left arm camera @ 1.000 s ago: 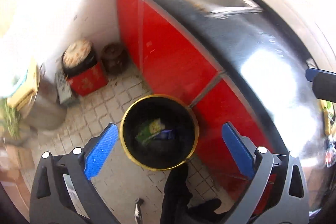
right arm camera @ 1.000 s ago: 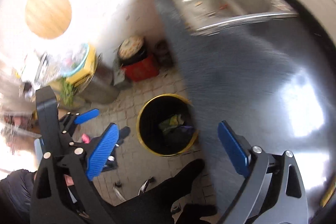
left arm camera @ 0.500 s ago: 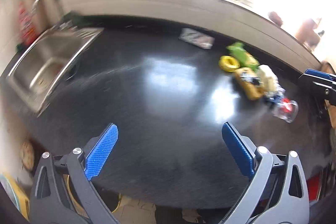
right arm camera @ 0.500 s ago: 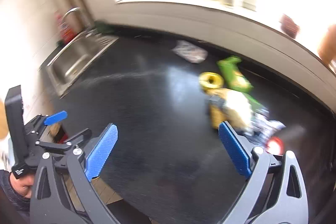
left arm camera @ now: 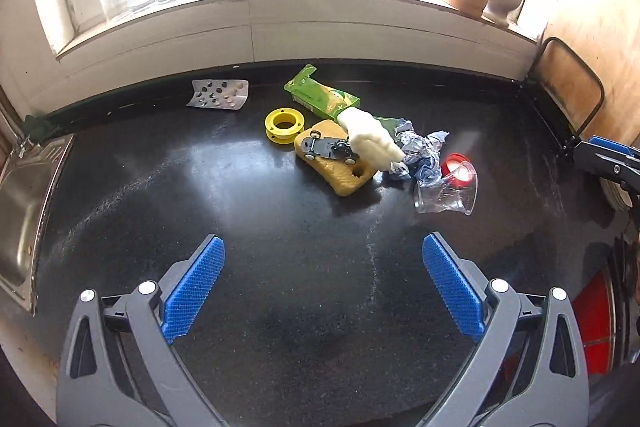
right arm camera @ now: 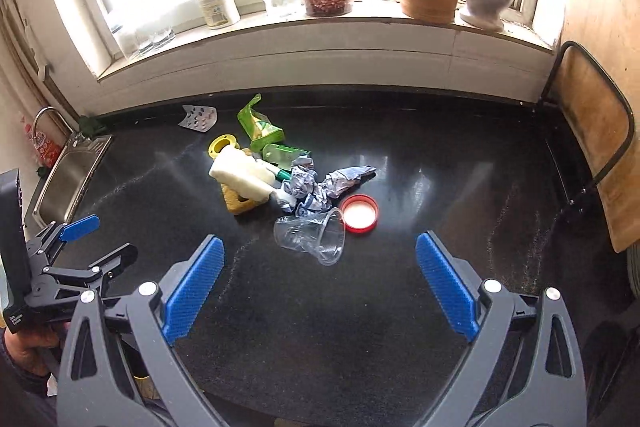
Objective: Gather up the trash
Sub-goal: 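Swing both tools back over the countertop, then grasp the yellow tape roll with the left tool while the right tool grasps the green medicine box, then carry the tape roll and medicine box to the black bin and release both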
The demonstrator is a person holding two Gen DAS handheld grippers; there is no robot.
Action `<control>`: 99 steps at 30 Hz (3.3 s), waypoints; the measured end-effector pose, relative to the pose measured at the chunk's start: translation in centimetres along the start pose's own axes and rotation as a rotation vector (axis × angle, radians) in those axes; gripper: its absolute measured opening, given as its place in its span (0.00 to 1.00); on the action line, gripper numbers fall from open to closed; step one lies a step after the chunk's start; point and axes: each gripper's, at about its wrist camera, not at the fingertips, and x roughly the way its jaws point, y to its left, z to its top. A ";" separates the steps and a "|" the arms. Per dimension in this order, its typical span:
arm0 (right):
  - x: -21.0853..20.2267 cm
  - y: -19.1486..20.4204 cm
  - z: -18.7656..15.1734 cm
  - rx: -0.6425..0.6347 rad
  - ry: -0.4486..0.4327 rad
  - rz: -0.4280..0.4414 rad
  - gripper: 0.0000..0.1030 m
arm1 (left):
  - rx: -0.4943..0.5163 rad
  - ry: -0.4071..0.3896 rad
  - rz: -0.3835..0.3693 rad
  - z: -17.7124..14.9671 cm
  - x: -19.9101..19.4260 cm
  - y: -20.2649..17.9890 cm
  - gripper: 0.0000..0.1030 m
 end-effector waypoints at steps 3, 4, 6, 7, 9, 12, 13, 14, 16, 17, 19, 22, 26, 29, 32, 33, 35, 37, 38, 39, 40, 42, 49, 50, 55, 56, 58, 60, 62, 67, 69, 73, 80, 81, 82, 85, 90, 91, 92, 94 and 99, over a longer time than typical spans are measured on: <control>0.1 -0.3 0.0 0.003 0.000 -0.002 0.91 | -0.004 0.005 0.003 0.0 0.1 0.1 0.94; 0.1 -0.4 0.0 0.002 0.000 -0.003 0.91 | -0.004 0.007 0.006 0.1 0.2 0.1 0.94; 0.2 -0.5 0.1 0.000 0.005 -0.005 0.91 | -0.008 0.004 0.011 0.3 0.3 0.3 0.94; 0.4 -0.6 0.1 -0.001 0.006 -0.004 0.91 | -0.009 0.003 0.014 0.5 0.3 0.4 0.94; 0.6 -0.6 0.4 -0.004 0.007 -0.001 0.91 | -0.013 0.000 0.022 0.8 0.5 0.7 0.94; 1.2 -0.7 0.9 -0.009 0.008 0.001 0.91 | -0.018 0.001 0.042 1.5 1.2 1.5 0.94; 1.4 -0.7 1.1 -0.011 0.008 0.001 0.91 | -0.020 0.004 0.047 1.7 1.5 1.7 0.94; 1.7 -0.7 1.3 -0.014 0.007 0.002 0.91 | -0.023 0.007 0.054 1.9 1.9 2.0 0.94; 2.2 -0.6 1.9 -0.023 0.006 0.008 0.91 | -0.026 0.016 0.069 2.7 2.8 2.6 0.94; 2.5 -0.5 2.3 -0.028 0.008 0.011 0.91 | -0.027 0.019 0.072 3.0 3.3 2.8 0.94; 3.2 0.0 3.2 -0.046 0.009 0.020 0.91 | -0.024 0.026 0.085 4.0 4.4 3.1 0.94; 4.6 0.9 4.7 -0.081 0.013 0.038 0.91 | -0.021 0.037 0.096 5.5 6.5 3.6 0.94; 7.3 2.6 6.8 -0.153 0.041 0.071 0.91 | -0.024 0.077 0.087 7.6 9.9 4.3 0.94; 10.2 3.8 8.7 -0.207 0.080 0.106 0.91 | -0.020 0.098 0.085 9.0 12.4 4.9 0.94; 13.5 4.8 10.5 -0.260 0.124 0.130 0.89 | -0.015 0.122 0.069 10.1 15.1 5.5 0.94; 14.7 5.1 11.1 -0.278 0.140 0.138 0.88 | -0.013 0.136 0.068 10.5 16.3 5.8 0.94; 17.2 5.7 12.2 -0.309 0.175 0.153 0.86 | -0.014 0.159 0.054 11.1 18.0 6.2 0.94; 20.0 6.3 13.4 -0.339 0.212 0.174 0.84 | -0.015 0.178 0.038 11.6 19.8 6.6 0.94; 21.2 6.5 13.8 -0.354 0.229 0.175 0.84 | -0.012 0.188 0.030 11.9 20.7 6.7 0.94; 22.5 6.8 14.3 -0.372 0.246 0.178 0.84 | -0.009 0.196 0.026 12.1 21.5 6.8 0.94; 23.7 7.1 14.8 -0.388 0.262 0.189 0.83 | -0.009 0.201 0.022 12.2 22.0 6.9 0.94; 26.0 7.5 15.4 -0.410 0.297 0.214 0.83 | -0.025 0.219 0.001 12.4 23.4 7.4 0.94; 31.6 9.4 15.4 -0.494 0.388 0.269 0.76 | -0.031 0.223 -0.009 12.5 26.0 7.7 0.94; 32.3 9.4 15.4 -0.496 0.399 0.274 0.74 | -0.020 0.218 -0.009 12.6 26.1 7.7 0.94; 34.1 9.6 15.1 -0.506 0.428 0.280 0.57 | 0.019 0.197 0.020 12.8 26.4 7.8 0.86; 34.4 9.7 15.0 -0.506 0.434 0.287 0.56 | 0.025 0.191 0.026 12.8 26.3 7.9 0.83; 34.4 10.1 14.9 -0.530 0.414 0.273 0.46 | 0.036 0.177 0.046 12.5 26.1 8.2 0.74; 34.3 10.4 14.8 -0.547 0.413 0.269 0.40 | 0.049 0.153 0.065 12.3 25.5 8.5 0.57; 34.0 10.6 14.7 -0.551 0.408 0.262 0.36 | 0.028 0.158 0.061 12.2 25.2 9.0 0.53; 30.7 11.3 15.2 -0.551 0.330 0.246 0.34 | -0.011 0.132 0.078 12.4 22.7 9.5 0.53; 28.7 11.0 15.8 -0.537 0.291 0.245 0.34 | -0.005 0.117 0.089 12.5 21.2 9.4 0.53; 23.9 10.7 16.5 -0.522 0.213 0.247 0.34 | 0.000 0.091 0.102 12.5 17.0 8.3 0.53; 16.4 9.3 14.0 -0.479 0.154 0.229 0.35 | 0.006 0.072 0.100 10.1 10.2 6.2 0.53; 15.4 8.8 13.1 -0.468 0.154 0.228 0.35 | 0.007 0.072 0.098 9.2 9.4 5.6 0.53; 14.7 8.2 12.4 -0.458 0.154 0.226 0.35 | 0.010 0.073 0.096 8.8 8.5 4.6 0.53; 12.5 6.9 9.0 -0.414 0.163 0.216 0.35 | 0.025 0.080 0.086 6.7 7.0 2.8 0.53; 10.4 6.1 4.6 -0.374 0.188 0.209 0.35 | 0.056 0.092 0.068 3.4 5.6 0.2 0.53; 10.0 5.8 4.0 -0.364 0.188 0.202 0.35 | 0.059 0.093 0.067 3.1 5.5 -0.1 0.53; 9.8 6.1 3.5 -0.354 0.187 0.200 0.35 | 0.062 0.095 0.065 2.7 5.2 -0.4 0.53; 9.3 5.6 3.0 -0.332 0.183 0.198 0.35 | 0.073 0.092 0.063 2.2 4.6 -1.0 0.53; 8.3 5.3 2.7 -0.312 0.165 0.193 0.35 | 0.084 0.084 0.063 1.6 3.6 -1.6 0.53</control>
